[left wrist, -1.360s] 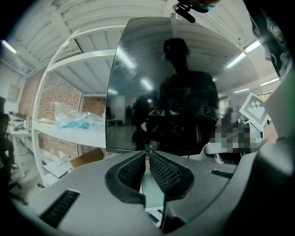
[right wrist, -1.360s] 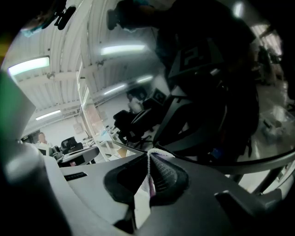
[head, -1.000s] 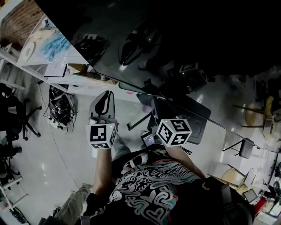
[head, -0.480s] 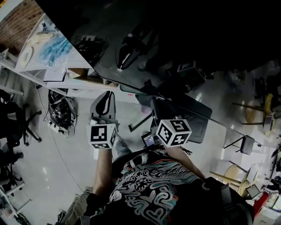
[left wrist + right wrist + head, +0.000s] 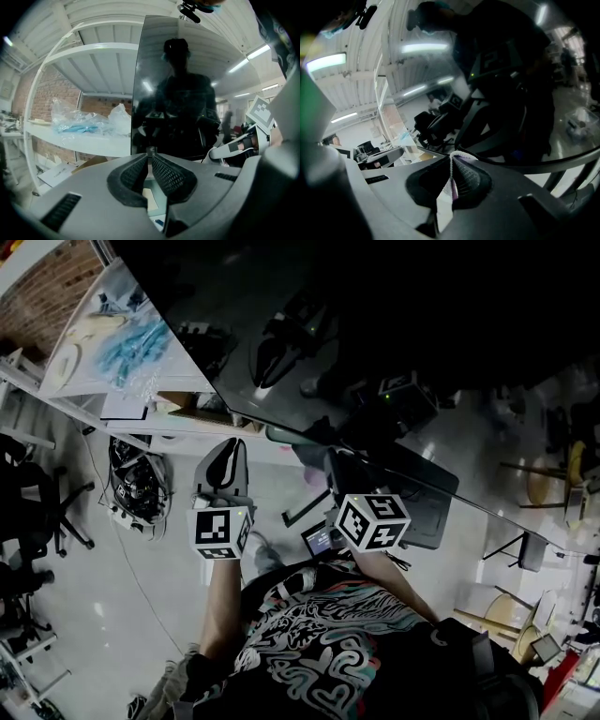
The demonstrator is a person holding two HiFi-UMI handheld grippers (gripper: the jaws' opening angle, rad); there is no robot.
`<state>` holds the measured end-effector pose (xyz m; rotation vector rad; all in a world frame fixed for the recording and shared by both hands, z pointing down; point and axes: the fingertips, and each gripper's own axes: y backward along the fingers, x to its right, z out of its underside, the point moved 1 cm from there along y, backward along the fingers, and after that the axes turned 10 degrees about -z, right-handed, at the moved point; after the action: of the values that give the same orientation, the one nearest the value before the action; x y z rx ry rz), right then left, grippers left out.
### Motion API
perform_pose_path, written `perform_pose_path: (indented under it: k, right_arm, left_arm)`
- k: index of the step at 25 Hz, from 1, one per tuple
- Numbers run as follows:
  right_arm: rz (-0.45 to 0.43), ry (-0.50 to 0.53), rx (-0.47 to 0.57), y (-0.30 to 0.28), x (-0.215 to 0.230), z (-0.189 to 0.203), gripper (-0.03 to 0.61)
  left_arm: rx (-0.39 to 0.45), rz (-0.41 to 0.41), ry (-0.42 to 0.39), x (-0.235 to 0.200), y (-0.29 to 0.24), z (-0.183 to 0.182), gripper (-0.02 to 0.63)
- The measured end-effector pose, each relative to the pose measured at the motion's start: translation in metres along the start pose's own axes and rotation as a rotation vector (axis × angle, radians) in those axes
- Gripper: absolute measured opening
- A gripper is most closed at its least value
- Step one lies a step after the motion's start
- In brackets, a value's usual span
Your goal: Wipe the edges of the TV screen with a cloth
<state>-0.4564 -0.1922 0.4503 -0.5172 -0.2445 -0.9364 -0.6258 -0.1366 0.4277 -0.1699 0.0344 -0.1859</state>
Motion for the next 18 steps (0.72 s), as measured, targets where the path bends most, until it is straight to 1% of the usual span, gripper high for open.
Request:
perform_pose_path:
  k: [18]
  right_arm:
    - [0.019,-0.030,0.007,-0.041,-0.026,-0.001,0.037]
  left_arm:
    - [0.001,0.000,0.011,-0.052,-0.004,0.000,0.040]
